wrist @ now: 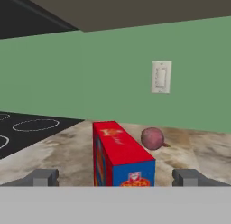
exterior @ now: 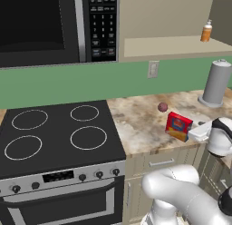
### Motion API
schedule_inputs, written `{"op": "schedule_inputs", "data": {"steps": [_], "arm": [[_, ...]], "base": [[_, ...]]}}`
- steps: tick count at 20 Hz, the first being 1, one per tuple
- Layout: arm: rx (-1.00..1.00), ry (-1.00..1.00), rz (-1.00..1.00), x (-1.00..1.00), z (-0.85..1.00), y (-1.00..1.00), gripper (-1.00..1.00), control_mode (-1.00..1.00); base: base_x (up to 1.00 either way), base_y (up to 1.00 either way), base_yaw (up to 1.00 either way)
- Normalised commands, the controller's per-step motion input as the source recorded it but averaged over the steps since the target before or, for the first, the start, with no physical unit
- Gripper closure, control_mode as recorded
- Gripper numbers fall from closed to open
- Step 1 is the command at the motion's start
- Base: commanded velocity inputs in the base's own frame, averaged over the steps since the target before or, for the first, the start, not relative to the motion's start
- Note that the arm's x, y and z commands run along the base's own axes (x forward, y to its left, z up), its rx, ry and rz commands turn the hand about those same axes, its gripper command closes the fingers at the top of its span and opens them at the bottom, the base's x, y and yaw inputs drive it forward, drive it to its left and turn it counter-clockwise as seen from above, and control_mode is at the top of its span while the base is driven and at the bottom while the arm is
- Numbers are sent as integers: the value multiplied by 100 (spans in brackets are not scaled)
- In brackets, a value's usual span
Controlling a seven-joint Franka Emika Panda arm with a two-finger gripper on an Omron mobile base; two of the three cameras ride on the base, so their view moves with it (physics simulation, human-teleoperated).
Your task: Pick the bar and boxed food from the counter and place them in the cabinets closest to them.
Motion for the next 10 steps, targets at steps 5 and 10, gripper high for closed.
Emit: {"op": "schedule_inputs", "data": {"steps": [5, 10], "arm": [[0, 0, 0, 7, -5, 0, -100, -100], [0, 0, 0, 8, -4, 0, -100, -100]], "base": [[0, 0, 0], [0, 0, 0]]}}
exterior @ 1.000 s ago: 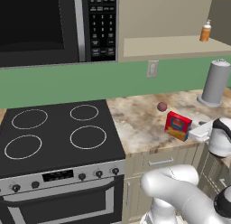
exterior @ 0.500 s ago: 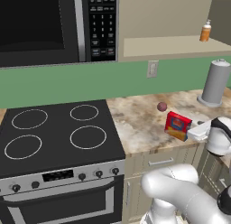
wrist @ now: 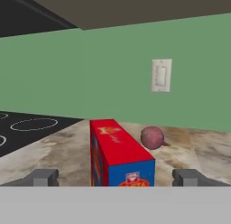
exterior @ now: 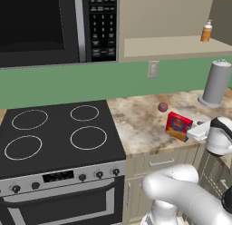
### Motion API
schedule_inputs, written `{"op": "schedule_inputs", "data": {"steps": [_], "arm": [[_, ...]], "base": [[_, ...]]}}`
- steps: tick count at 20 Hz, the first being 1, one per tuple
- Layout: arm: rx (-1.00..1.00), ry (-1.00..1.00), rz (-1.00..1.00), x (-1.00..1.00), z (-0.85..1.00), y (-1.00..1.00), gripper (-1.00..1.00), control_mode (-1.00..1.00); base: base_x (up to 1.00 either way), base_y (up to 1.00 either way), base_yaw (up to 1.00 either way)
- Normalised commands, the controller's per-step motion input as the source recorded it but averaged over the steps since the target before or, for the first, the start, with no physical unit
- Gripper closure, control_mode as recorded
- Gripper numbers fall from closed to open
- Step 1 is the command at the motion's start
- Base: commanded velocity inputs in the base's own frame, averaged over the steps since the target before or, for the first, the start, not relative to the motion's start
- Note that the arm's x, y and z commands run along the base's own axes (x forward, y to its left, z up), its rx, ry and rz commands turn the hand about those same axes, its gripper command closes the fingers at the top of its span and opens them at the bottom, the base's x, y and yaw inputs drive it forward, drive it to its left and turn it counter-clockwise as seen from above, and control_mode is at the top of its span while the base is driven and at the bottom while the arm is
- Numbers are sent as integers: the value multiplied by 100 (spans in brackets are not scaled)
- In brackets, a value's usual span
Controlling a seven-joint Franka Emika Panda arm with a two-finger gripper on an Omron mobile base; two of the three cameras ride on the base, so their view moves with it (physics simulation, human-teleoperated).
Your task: Pick the bar and boxed food from the counter and place them in the cabinets closest to them.
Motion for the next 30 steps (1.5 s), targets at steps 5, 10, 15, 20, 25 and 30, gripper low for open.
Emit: {"op": "schedule_inputs", "data": {"steps": [5, 10, 15, 20, 25, 30], "arm": [[0, 0, 0, 9, -4, 0, -100, -100], [0, 0, 0, 11, -5, 0, -100, -100], [0, 0, 0, 7, -4, 0, -100, -100], [0, 0, 0, 9, -6, 0, -100, -100], [0, 0, 0, 10, -6, 0, -100, -100], [0, 0, 0, 10, -5, 0, -100, -100]], "base": [[0, 0, 0], [0, 0, 0], [0, 0, 0], [0, 0, 0], [0, 0, 0], [0, 0, 0]]}}
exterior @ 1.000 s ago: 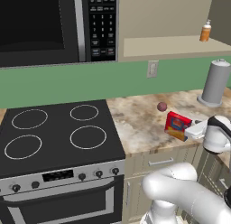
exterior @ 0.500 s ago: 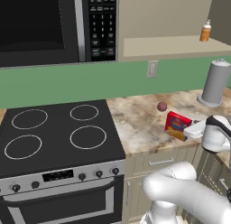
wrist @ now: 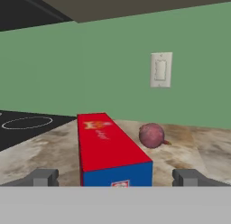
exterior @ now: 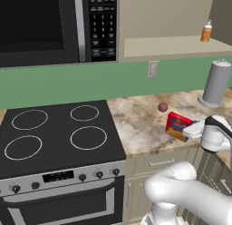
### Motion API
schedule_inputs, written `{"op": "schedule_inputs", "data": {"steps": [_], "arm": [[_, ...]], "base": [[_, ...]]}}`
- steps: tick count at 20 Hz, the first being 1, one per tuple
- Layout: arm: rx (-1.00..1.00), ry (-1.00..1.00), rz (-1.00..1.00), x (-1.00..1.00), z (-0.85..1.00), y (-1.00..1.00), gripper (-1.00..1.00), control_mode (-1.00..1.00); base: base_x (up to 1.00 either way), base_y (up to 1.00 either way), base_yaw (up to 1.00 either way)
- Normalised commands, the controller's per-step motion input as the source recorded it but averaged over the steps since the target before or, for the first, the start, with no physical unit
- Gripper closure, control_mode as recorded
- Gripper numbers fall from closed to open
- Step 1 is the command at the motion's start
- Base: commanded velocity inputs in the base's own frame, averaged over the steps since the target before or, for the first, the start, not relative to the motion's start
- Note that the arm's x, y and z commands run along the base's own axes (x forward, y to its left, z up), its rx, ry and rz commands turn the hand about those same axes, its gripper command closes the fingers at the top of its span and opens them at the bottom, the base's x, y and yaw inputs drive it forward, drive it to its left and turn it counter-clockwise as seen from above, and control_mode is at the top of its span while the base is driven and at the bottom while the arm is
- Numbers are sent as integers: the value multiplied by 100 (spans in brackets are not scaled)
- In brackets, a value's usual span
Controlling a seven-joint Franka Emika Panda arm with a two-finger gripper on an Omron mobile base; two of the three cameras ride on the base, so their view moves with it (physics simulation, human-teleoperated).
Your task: Pick the bar and boxed food from the counter and place them in the cabinets closest to them.
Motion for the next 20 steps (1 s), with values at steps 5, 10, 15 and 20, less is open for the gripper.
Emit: {"op": "schedule_inputs", "data": {"steps": [5, 10, 15, 20], "arm": [[0, 0, 0, 9, -5, 0, -100, -100], [0, 0, 0, 10, -6, 0, -100, -100], [0, 0, 0, 15, -6, 0, -100, -100], [0, 0, 0, 13, -5, 0, -100, -100]], "base": [[0, 0, 0], [0, 0, 0], [0, 0, 0], [0, 0, 0]]}}
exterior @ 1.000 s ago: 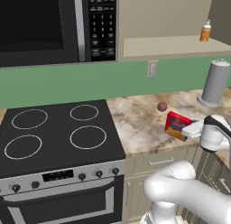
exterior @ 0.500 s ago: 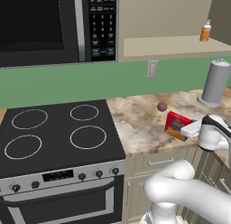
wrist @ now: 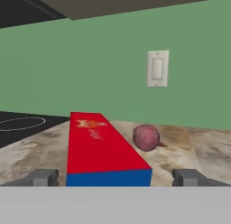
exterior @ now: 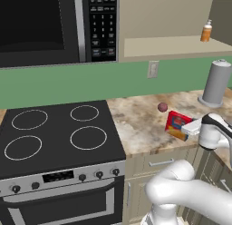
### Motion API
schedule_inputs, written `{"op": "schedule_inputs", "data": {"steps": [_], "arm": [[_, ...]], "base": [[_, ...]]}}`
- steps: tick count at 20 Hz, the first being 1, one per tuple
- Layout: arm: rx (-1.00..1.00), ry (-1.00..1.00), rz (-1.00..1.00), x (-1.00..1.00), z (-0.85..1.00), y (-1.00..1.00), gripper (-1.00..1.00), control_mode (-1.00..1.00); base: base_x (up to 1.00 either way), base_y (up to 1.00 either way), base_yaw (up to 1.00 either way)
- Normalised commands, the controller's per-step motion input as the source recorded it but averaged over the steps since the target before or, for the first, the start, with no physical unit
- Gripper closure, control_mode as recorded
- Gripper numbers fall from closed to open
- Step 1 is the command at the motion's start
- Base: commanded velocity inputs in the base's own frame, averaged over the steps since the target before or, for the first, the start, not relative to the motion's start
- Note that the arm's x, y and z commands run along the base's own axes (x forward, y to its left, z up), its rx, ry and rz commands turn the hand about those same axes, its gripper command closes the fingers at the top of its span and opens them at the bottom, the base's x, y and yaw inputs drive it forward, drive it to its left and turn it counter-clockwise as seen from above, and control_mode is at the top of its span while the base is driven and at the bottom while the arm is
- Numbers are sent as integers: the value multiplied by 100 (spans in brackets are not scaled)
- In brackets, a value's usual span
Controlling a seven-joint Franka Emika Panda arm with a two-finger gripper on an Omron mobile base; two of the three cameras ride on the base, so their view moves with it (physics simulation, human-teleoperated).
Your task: Pick the bar and boxed food from the counter and place them in the cabinets closest to them.
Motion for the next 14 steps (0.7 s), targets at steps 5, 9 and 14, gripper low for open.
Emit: {"op": "schedule_inputs", "data": {"steps": [5, 9, 14], "arm": [[0, 0, 0, 3, -2, 1, -100, -100], [0, 0, 0, -11, -7, -1, -100, -100], [0, 0, 0, -34, -4, -1, -100, -100]], "base": [[0, 0, 0], [0, 0, 0], [0, 0, 0]]}}
